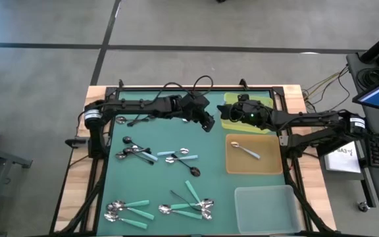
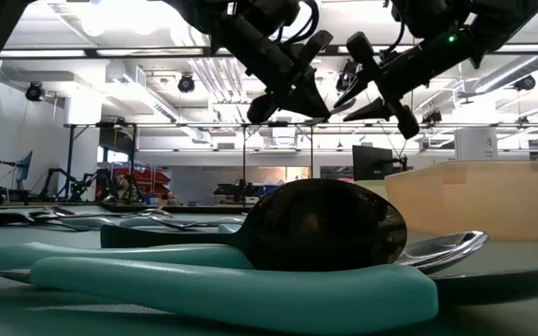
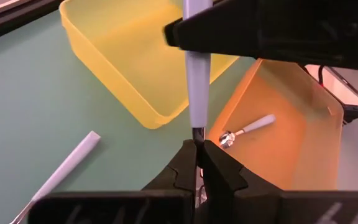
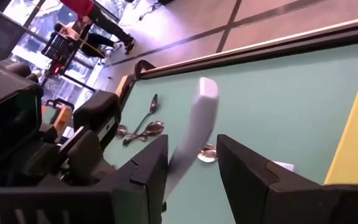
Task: Sort silverware by color (type)
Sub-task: Put the blue spoon into the orange bin
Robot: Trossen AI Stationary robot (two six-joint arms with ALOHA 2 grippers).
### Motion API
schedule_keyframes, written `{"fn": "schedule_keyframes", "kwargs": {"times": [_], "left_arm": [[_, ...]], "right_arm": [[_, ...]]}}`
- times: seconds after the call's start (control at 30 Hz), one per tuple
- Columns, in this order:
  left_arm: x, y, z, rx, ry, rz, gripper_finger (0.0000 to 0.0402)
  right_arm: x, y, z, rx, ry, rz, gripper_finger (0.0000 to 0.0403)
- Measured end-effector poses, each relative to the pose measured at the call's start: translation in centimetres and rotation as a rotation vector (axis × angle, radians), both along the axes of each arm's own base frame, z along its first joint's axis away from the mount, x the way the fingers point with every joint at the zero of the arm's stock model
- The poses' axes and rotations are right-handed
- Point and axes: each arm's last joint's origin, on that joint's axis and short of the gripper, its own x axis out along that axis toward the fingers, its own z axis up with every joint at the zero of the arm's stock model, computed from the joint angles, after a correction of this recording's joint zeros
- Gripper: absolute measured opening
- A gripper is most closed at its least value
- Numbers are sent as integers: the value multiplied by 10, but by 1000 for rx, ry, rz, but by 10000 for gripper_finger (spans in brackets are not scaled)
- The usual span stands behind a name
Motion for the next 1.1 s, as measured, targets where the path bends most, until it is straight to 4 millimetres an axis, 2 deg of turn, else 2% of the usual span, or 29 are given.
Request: {"fn": "schedule_keyframes", "kwargs": {"times": [0.13,0.33,0.5,0.67,0.83,0.97,1.1], "left_arm": [[0,0,0,1,1,-1,0],[0,0,-1,12,2,-8,0],[0,0,-1,25,10,-24,6],[-2,-1,-2,38,40,-65,38],[-2,-4,-2,-3,41,-169,75],[-5,-6,-4,-20,86,-230,95],[-10,-7,-7,-28,156,-244,98]], "right_arm": [[1,-1,-1,-1,-3,-2,99],[1,-1,4,-8,-30,18,27],[1,0,4,-5,-23,53,27],[-3,-3,-3,-13,54,78,27],[-17,-5,-2,36,119,116,27],[-29,2,8,71,106,259,27],[-47,13,19,127,157,386,27]]}}
